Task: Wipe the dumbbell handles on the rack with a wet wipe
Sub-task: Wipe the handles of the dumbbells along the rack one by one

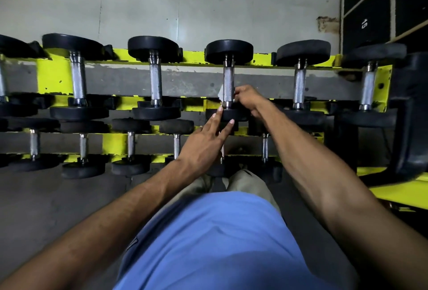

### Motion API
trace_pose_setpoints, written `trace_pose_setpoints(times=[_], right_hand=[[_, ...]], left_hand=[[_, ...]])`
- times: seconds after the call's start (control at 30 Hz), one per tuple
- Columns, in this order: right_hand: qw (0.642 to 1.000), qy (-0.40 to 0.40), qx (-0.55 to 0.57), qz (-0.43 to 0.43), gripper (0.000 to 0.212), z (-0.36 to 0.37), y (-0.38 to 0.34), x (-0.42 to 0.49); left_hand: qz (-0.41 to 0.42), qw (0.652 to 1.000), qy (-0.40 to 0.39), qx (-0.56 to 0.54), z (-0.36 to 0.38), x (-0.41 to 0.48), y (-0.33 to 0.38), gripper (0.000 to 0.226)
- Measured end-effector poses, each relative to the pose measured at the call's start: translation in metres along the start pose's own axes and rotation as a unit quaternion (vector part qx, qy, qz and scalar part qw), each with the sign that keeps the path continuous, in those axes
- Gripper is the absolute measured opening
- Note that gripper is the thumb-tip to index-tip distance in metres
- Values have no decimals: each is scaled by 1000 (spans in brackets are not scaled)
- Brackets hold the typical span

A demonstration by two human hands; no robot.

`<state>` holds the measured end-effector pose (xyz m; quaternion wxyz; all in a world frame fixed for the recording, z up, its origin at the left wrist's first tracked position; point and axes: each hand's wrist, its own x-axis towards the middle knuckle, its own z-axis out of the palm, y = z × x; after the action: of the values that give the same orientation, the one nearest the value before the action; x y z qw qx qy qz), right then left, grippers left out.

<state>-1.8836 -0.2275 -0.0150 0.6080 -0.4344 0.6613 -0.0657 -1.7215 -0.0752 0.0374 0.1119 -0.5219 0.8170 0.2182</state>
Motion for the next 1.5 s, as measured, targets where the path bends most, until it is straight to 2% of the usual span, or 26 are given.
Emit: trace_pose_setpoints(times=[0.1,0.17,0.27,0.37,0.43,0.53,0.63,0.7,0.77,0.8,0.87,0.93,0.97,1.03,1.13,1.27,1.4,1.47,1.5], right_hand=[[995,-70,76,-3,35,-14,2,-2],[992,-86,92,-12,34,-19,10,-3],[989,-40,141,-7,31,-17,23,2],[974,0,226,2,34,-18,6,23],[949,-27,314,3,29,-16,-18,35],[909,-50,414,-8,34,-11,-46,39],[902,25,431,-18,30,-3,-39,40],[918,163,355,-65,24,5,-24,34],[927,284,168,-178,13,12,-13,20],[917,315,53,-240,8,14,-10,13],[858,338,-183,-341,4,11,-5,6],[769,317,-367,-417,9,-1,-8,6],[728,293,-426,-450,14,-8,-9,11],[673,232,-507,-487,25,-20,-17,16],[642,174,-599,-447,26,-22,-35,16],[618,76,-722,-302,24,1,-81,-2],[638,-125,-746,-142,15,29,-101,-23],[641,-185,-739,-96,25,27,-107,-31],[645,-188,-736,-87,26,22,-110,-33]], left_hand=[[6,1000,4,4,3,1,-2,103],[8,1000,0,4,2,0,-2,104],[20,1000,-13,7,1,-2,-7,101],[28,1000,-4,7,-1,0,-10,100],[28,999,-19,7,-3,0,-9,98],[24,999,-39,5,-8,-1,-8,96],[32,998,-45,3,-13,-1,-10,97],[30,999,-45,-1,-14,-1,-10,97],[27,998,-50,-2,-14,-3,-9,97],[28,998,-52,-3,-13,-3,-8,97],[32,998,-49,0,-14,-3,-9,97],[36,998,-49,1,-15,-3,-10,95],[36,998,-48,4,-15,-2,-11,94],[33,998,-48,8,-16,-2,-10,96],[25,999,-44,8,-14,0,-9,101],[11,999,-39,4,-12,-1,-7,103],[-5,999,-32,-7,-8,-3,-1,104],[-11,999,-31,-14,-7,-6,2,97],[-12,999,-27,-14,-7,-8,4,93]])
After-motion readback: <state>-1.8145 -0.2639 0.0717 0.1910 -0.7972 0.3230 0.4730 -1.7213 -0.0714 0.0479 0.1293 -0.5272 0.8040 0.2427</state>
